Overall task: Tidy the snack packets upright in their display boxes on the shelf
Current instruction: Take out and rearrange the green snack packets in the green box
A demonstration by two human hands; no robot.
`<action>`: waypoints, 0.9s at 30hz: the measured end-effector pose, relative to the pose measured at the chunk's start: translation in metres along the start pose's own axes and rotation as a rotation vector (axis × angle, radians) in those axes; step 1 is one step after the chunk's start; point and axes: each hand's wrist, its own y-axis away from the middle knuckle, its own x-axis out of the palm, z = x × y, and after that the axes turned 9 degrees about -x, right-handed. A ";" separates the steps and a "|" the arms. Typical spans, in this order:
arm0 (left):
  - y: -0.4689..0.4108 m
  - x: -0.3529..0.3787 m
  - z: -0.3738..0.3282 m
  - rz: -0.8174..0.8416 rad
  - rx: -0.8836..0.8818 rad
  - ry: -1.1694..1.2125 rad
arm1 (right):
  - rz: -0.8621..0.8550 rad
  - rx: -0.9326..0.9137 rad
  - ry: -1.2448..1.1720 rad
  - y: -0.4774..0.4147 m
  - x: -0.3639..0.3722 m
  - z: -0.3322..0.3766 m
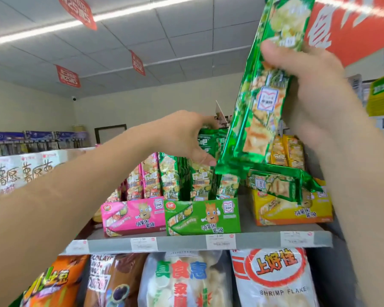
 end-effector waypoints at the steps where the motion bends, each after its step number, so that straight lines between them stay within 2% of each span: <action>1: 0.004 -0.004 0.005 -0.074 -0.005 0.085 | -0.011 0.004 -0.013 -0.007 -0.001 0.002; 7: 0.041 -0.042 0.021 -0.465 0.031 0.666 | -0.049 0.114 -0.229 -0.022 -0.004 0.003; 10: 0.062 -0.052 0.030 -0.632 0.079 0.851 | 0.000 0.163 -0.211 -0.018 0.006 -0.006; 12: 0.074 -0.052 0.039 -0.671 0.088 0.985 | 0.042 0.190 -0.147 -0.020 0.017 -0.013; 15: 0.093 -0.039 0.048 -0.639 0.108 1.165 | 0.045 0.184 -0.045 -0.027 0.039 -0.024; 20: 0.116 -0.001 0.057 -0.603 -0.025 1.225 | -0.001 0.174 0.143 -0.034 0.067 -0.058; 23: 0.119 0.026 0.048 -0.431 -0.129 1.105 | 0.025 0.242 0.219 -0.026 0.078 -0.092; 27: 0.117 0.065 0.034 -0.185 -0.180 0.981 | 0.026 0.359 0.229 -0.006 0.078 -0.133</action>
